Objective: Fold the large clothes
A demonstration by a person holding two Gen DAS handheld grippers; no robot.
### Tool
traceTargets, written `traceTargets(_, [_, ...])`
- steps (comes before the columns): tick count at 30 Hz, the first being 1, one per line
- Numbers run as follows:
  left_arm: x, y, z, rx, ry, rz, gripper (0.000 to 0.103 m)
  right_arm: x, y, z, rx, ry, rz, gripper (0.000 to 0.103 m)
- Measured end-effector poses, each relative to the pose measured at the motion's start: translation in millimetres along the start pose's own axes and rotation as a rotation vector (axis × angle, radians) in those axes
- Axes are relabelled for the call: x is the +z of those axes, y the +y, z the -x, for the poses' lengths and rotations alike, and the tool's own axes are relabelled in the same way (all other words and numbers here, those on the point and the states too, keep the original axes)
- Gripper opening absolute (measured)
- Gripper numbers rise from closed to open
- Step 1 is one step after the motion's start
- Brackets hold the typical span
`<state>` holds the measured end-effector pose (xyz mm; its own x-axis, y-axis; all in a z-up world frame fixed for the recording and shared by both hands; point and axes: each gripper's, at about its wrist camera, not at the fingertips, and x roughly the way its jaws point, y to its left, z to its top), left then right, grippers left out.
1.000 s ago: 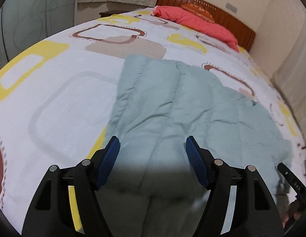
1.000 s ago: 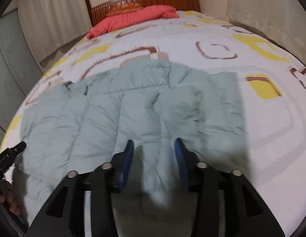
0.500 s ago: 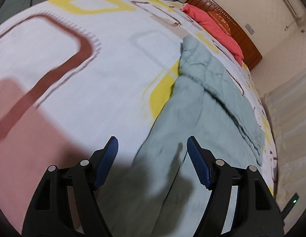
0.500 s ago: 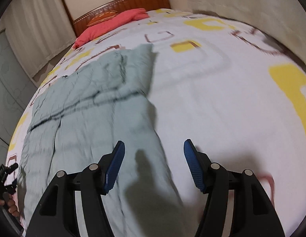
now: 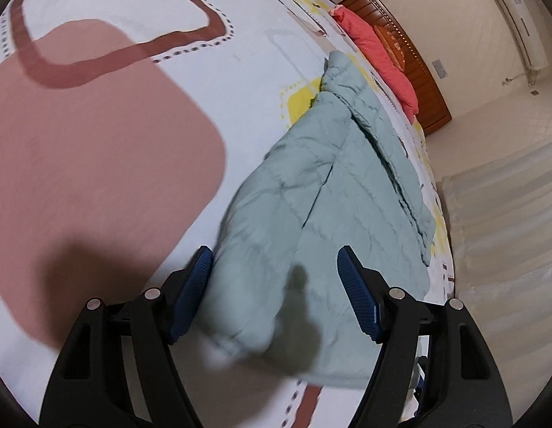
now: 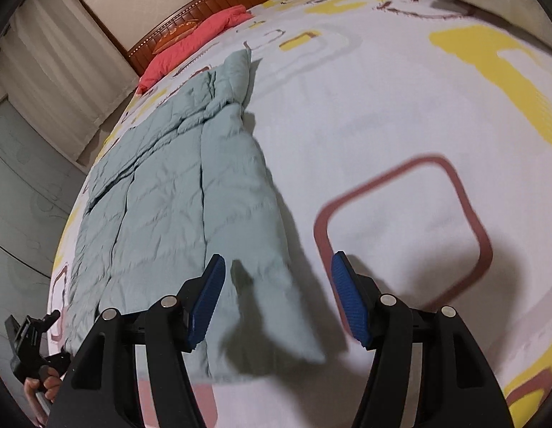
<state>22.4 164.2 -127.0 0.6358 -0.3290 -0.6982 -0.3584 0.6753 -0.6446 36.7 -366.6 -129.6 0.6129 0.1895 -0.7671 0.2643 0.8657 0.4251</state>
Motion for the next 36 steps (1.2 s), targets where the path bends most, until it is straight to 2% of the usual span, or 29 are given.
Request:
traceTargets(5, [-3.3,14.1,3.1,-0.047,-0.025,0.079,0.071,-12.7,1.3,0.8,0.04,-0.005,-0.017,0.063])
traceTargets(9, [-4.1,6.9,-5.3,-0.09,-0.013,0.053,0.071,-13.8,7.2,-4.3,0.107,0.016,-0.032,0.061])
traceTargets(10, [-5.1,5.3,-7.0,-0.103,-0.01,0.048,0.064,-14.9,8.1,-5.2,0.115,0.019,-0.035,0.06])
traceTargets(11, [-5.9,4.1,-9.9,-0.112,0.002,0.045,0.059,-15.9,9.7,-5.7,0.115,0.018,-0.035,0.055])
traceTargets(13, [-9.2,4.2,-15.4,-0.122,0.024,0.056,0.043,-17.3,13.1,-6.5,0.114,0.013,-0.03,0.045])
traceTargets(15, [-11.5,1.7,-16.3,-0.109,0.019,0.039,0.038,-18.4,14.3,-7.8,0.116,0.014,-0.03,0.027])
traceTargets(17, [-12.7,-2.8,-16.6,-0.104,0.018,0.007,0.027,-18.5,13.9,-9.7,0.144,0.027,-0.04,0.019])
traceTargets(18, [-13.0,-4.0,-16.6,-0.11,0.02,0.001,0.018,-18.7,13.1,-9.9,0.16,0.029,-0.05,0.015])
traceTargets(21, [-11.2,-7.1,-13.6,-0.122,0.011,0.0,0.012,-18.9,16.1,-5.2,0.179,0.004,-0.053,0.012])
traceTargets(27, [-7.8,-14.2,5.5,-0.134,-0.044,-0.029,0.008,-16.6,24.2,10.1,0.19,-0.057,-0.026,0.009])
traceTargets(36, [-0.8,-35.2,60.3,-0.218,-0.137,-0.093,0.005,-10.6,38.2,55.9,0.251,-0.16,0.007,0.007])
